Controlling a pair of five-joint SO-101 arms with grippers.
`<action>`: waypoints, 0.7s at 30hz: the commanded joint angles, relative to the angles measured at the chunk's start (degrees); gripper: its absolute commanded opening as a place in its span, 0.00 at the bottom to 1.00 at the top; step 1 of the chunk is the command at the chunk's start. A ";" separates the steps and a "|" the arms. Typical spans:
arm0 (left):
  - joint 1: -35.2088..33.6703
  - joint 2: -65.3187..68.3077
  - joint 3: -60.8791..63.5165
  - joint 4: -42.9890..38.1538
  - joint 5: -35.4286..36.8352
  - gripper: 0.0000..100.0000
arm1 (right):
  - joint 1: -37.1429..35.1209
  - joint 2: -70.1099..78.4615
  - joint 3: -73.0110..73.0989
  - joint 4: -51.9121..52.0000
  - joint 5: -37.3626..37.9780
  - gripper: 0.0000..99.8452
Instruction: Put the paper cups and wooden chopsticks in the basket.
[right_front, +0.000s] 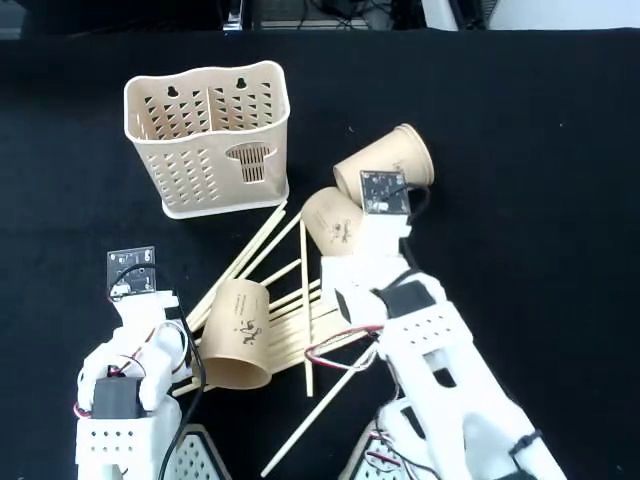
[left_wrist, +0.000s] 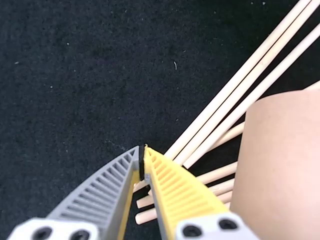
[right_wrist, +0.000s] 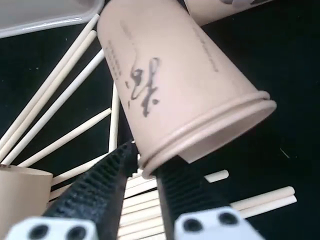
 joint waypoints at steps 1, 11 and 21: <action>0.22 -0.26 0.92 0.26 -0.09 0.03 | 0.18 -6.02 1.63 -0.62 0.18 0.01; 0.22 -0.26 0.92 0.26 -0.09 0.03 | 12.84 -37.85 2.68 17.76 18.64 0.01; 0.31 -0.26 0.92 0.26 -0.09 0.03 | 30.68 -46.20 -12.53 29.63 37.10 0.01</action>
